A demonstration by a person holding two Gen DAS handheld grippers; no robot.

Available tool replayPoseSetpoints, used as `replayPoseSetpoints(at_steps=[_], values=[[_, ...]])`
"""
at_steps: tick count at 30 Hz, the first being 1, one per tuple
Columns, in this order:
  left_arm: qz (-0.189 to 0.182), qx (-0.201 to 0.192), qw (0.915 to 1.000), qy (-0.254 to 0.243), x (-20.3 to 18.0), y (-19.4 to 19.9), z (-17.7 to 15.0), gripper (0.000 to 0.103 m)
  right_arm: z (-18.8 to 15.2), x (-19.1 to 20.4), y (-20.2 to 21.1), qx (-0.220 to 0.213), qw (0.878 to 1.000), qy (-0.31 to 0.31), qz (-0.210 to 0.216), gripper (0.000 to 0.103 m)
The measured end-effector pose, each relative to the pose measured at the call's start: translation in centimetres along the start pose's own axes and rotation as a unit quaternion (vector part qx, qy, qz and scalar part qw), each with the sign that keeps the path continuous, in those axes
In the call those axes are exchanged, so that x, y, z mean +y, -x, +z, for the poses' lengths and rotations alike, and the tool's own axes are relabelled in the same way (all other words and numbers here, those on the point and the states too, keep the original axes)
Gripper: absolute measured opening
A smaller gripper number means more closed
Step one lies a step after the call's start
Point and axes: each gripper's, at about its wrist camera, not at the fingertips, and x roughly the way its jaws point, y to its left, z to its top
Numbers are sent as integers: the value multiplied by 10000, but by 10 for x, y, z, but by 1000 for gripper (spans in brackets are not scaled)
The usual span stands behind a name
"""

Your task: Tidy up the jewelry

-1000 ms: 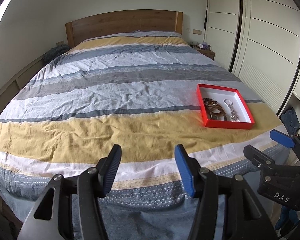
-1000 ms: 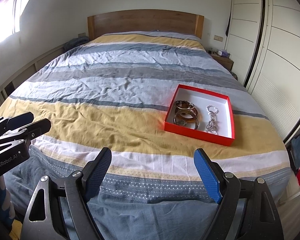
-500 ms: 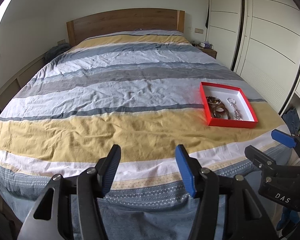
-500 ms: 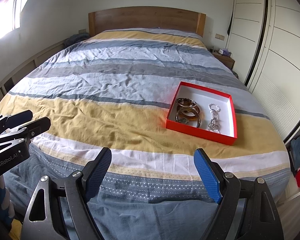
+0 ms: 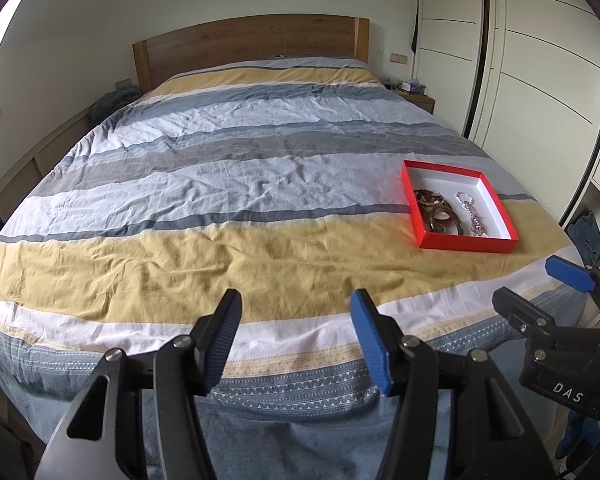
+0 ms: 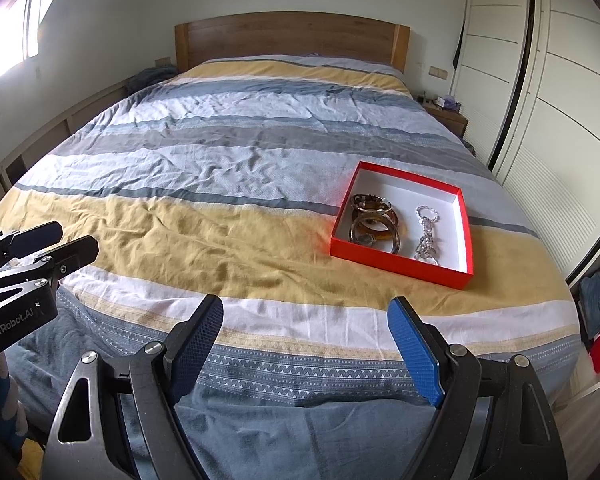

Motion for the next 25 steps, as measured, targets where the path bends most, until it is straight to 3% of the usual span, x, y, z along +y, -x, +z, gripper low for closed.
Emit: replayPoseSetpoints(at_steps=[25], values=[[0, -2, 10000, -13, 0, 1, -1, 55, -1, 4, -1, 44, 10000, 60, -12, 84]])
